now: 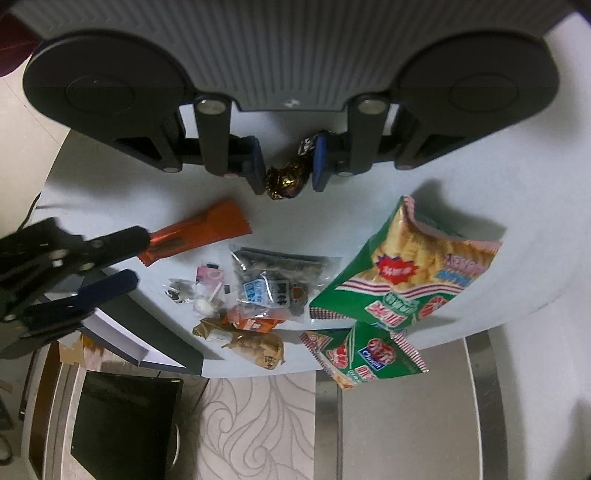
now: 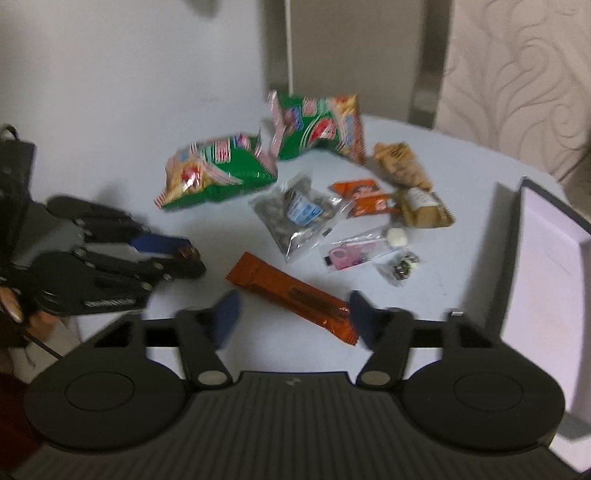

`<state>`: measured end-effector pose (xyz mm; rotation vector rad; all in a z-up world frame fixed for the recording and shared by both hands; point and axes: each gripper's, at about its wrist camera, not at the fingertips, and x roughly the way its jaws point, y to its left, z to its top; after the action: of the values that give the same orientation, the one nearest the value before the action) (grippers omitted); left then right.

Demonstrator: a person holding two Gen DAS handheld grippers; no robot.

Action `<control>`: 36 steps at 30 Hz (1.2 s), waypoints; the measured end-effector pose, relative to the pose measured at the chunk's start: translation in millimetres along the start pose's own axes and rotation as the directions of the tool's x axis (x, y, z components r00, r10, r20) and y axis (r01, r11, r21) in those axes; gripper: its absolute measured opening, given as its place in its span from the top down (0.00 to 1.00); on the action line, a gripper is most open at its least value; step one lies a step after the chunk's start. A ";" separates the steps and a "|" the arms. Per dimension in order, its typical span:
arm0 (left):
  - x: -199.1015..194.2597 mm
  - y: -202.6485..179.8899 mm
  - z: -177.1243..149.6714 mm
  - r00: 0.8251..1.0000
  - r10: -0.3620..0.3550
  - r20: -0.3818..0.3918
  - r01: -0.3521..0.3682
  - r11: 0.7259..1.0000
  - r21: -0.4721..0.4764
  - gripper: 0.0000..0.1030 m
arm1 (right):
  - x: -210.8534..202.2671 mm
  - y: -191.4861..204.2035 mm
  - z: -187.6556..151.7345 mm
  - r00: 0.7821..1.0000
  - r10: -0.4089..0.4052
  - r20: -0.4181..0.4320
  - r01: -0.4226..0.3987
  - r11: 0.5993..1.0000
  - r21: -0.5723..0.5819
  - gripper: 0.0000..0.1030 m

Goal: Organize snacks
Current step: 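Grasp the orange candy bar with the right gripper while the left holds the chocolate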

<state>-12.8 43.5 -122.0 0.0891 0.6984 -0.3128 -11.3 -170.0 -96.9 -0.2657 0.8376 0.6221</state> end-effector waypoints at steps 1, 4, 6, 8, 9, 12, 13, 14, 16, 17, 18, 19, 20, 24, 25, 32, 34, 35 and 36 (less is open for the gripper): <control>-0.5 0.4 -0.9 1.000 0.006 0.000 -0.006 1.000 0.000 0.70 | 6.4 -0.6 2.2 1.000 -0.001 -0.015 0.001 1.000 -0.019 0.42; -2.4 0.4 -3.0 1.000 0.011 0.001 -0.011 1.000 0.005 0.70 | 18.0 3.3 5.4 0.999 -0.005 -0.036 0.001 0.996 -0.091 0.42; -2.8 1.4 -3.6 1.000 0.012 0.001 -0.012 1.000 0.004 0.70 | 25.1 6.0 6.5 0.998 -0.015 -0.057 0.007 0.989 -0.145 0.42; -2.8 1.9 -3.6 1.000 0.011 0.001 -0.011 1.000 -0.001 0.70 | 31.8 6.0 7.9 0.997 -0.019 -0.079 0.004 0.984 -0.178 0.42; -2.7 2.1 -3.6 1.000 0.010 0.000 -0.010 1.000 -0.003 0.70 | 35.5 4.8 8.6 0.995 -0.013 -0.095 -0.005 0.983 -0.185 0.42; -2.4 1.9 -3.6 1.000 0.011 0.000 -0.011 1.000 -0.004 0.69 | 48.8 3.1 10.1 0.989 -0.014 -0.150 -0.017 0.978 -0.206 0.42; -2.4 2.0 -3.6 1.000 0.010 0.000 -0.010 1.000 -0.006 0.69 | 50.6 2.0 11.1 0.989 -0.002 -0.146 -0.027 0.980 -0.197 0.41; -2.1 2.2 -3.3 1.000 0.010 0.000 -0.010 1.000 -0.009 0.69 | 53.3 -0.4 12.9 0.988 0.013 -0.153 -0.039 0.984 -0.174 0.38; -2.1 2.1 -2.8 1.000 0.010 -0.001 -0.010 1.000 -0.012 0.69 | 58.1 -3.7 15.0 0.986 0.028 -0.166 -0.052 0.989 -0.142 0.31; -1.6 2.1 -2.6 1.000 0.010 -0.001 -0.010 1.000 -0.012 0.69 | 59.2 -4.1 15.2 0.986 0.020 -0.165 -0.043 0.990 -0.137 0.25; -1.5 2.2 -2.5 1.000 0.009 -0.001 -0.009 1.000 -0.011 0.68 | 60.0 -4.5 14.6 0.987 0.006 -0.163 -0.028 0.991 -0.132 0.22; -1.5 2.7 -2.4 1.000 0.007 -0.002 -0.007 1.000 -0.011 0.68 | 60.6 -5.0 13.9 0.986 0.003 -0.167 -0.024 0.992 -0.124 0.16; -1.5 2.8 -2.5 1.000 0.006 -0.002 -0.006 1.000 -0.009 0.68 | 61.1 -6.1 12.6 0.983 -0.007 -0.181 -0.012 0.994 -0.105 0.10; -2.8 3.5 -3.8 1.000 0.008 -0.004 -0.008 1.000 -0.006 0.68 | 41.3 -12.8 4.5 0.990 -0.038 -0.136 0.050 0.995 0.085 0.10; -3.0 3.9 -3.6 1.000 0.008 -0.006 -0.008 1.000 -0.007 0.68 | 33.6 -16.7 0.7 0.991 -0.051 -0.123 0.073 0.981 0.182 0.06; -5.8 11.4 -3.4 1.000 -0.017 -0.024 0.017 1.000 0.004 0.68 | 23.7 -18.3 -23.5 0.993 -0.062 -0.096 0.102 0.859 0.501 0.03; -7.2 12.9 -4.7 0.999 -0.030 -0.027 0.030 0.999 0.020 0.68 | 28.5 -9.5 -17.5 0.989 -0.125 -0.080 0.148 0.871 0.468 0.02; -7.8 14.2 -5.3 0.999 -0.038 -0.027 0.039 0.999 0.029 0.68 | 34.1 -6.8 -14.6 0.981 -0.169 -0.094 0.194 0.872 0.449 0.01; -7.9 15.7 -5.6 0.999 -0.046 -0.027 0.047 0.998 0.038 0.68 | 39.4 -4.9 -12.2 0.972 -0.198 -0.129 0.235 0.858 0.457 0.01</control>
<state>-17.0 61.5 -121.6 0.1143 0.7208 -0.3702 4.2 -163.4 -134.9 0.0619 0.9911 0.1822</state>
